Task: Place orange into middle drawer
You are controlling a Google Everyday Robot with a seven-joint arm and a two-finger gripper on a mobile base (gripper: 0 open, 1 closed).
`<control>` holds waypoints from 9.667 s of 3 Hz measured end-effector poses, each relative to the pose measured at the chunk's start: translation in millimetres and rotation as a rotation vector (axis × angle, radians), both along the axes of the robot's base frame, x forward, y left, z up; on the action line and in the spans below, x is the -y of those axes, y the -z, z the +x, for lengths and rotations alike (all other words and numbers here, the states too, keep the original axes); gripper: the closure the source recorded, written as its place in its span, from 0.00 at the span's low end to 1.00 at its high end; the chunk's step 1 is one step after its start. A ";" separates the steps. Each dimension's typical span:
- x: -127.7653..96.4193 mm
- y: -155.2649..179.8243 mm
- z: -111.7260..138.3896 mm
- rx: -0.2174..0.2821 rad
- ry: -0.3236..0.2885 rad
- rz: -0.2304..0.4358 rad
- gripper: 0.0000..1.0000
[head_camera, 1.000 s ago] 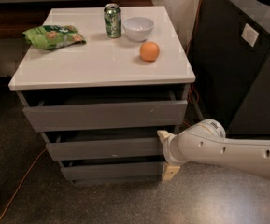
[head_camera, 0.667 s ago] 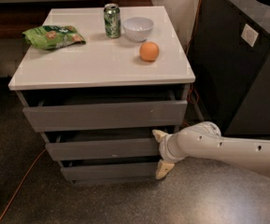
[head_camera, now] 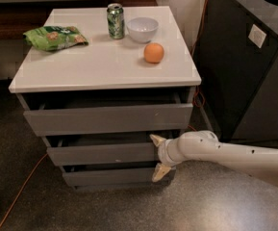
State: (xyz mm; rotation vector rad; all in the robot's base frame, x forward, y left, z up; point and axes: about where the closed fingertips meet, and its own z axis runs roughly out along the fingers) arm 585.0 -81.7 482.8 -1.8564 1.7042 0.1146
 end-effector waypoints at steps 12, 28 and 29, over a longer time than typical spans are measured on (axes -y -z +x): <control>-17.8 36.1 -119.6 -0.164 0.059 0.081 0.76; 52.3 -398.9 144.8 -0.188 0.459 0.332 0.00; 41.6 -394.2 167.4 -0.193 0.437 0.361 0.00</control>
Offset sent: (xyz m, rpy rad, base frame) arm 0.0664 0.0143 -0.0627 -0.1232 -0.0812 -0.0523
